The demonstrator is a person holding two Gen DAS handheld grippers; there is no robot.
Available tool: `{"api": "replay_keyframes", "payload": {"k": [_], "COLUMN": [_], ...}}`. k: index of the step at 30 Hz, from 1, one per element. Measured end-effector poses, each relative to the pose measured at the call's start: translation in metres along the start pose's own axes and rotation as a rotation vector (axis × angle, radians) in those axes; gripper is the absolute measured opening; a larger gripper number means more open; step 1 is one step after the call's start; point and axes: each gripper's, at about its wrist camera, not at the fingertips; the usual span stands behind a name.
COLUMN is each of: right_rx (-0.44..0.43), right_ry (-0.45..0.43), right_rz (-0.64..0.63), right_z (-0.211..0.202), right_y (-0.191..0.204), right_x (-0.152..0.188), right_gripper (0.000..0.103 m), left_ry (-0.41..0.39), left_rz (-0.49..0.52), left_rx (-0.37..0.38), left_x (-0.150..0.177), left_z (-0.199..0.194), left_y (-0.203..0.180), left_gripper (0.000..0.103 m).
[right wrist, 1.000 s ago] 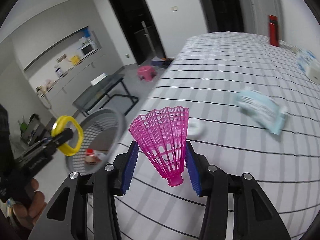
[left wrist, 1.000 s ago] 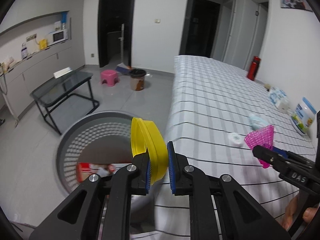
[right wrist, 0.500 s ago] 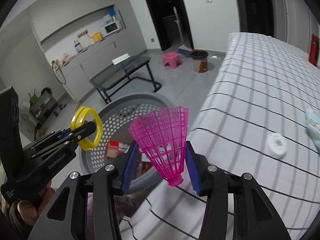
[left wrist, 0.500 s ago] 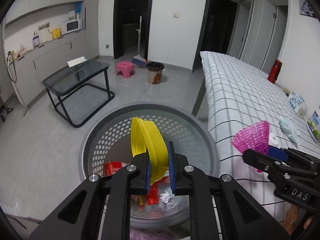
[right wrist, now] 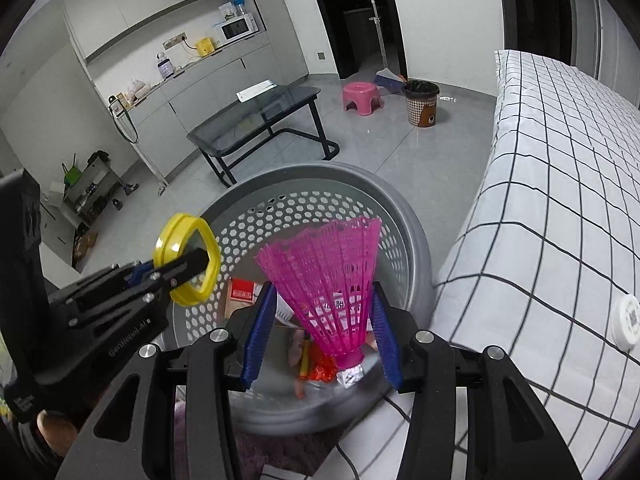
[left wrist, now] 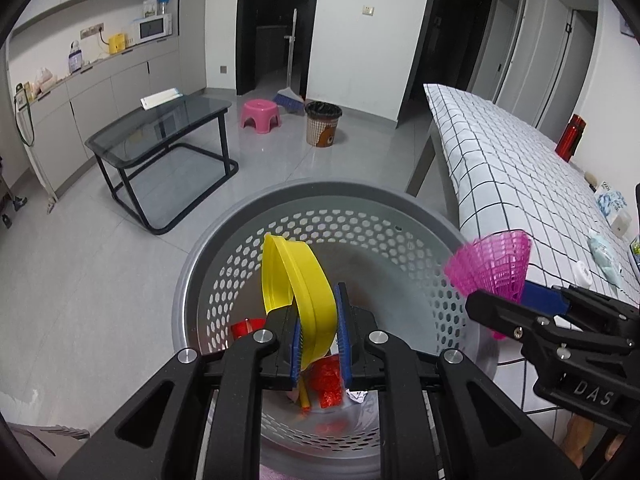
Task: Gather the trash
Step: 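Carry shuttlecock and lid over the basket and open both grippers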
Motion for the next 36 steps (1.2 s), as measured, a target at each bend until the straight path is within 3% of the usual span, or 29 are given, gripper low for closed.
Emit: {"api": "replay_keyframes", "payload": {"k": [24, 29, 33, 36], "right_rx": [-0.028, -0.032, -0.033, -0.034], "right_ry": [0.022, 0.021, 0.014, 0.013], "right_rz": [0.041, 0.048, 0.058, 0.062], "right_z": [0.013, 0.014, 0.013, 0.012], "right_y": [-0.003, -0.007, -0.009, -0.009], "right_x": [-0.003, -0.002, -0.003, -0.003], "right_gripper": [0.046, 0.049, 0.060, 0.060], "left_ry": [0.040, 0.039, 0.031, 0.028], "left_rz": [-0.025, -0.032, -0.049, -0.050], "left_rx": [-0.015, -0.028, -0.031, -0.036], "left_x": [0.005, 0.006, 0.007, 0.008], "left_z": [0.015, 0.013, 0.011, 0.010], "left_y": [0.010, 0.012, 0.018, 0.020], "left_gripper": [0.016, 0.032, 0.053, 0.056]}}
Point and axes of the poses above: each gripper's, at about its wrist camera, not at the fingertips, and z roughly the way its jaws point, y to its left, x to its underside, and after that the axes turned 5 degrees about x, right-handed
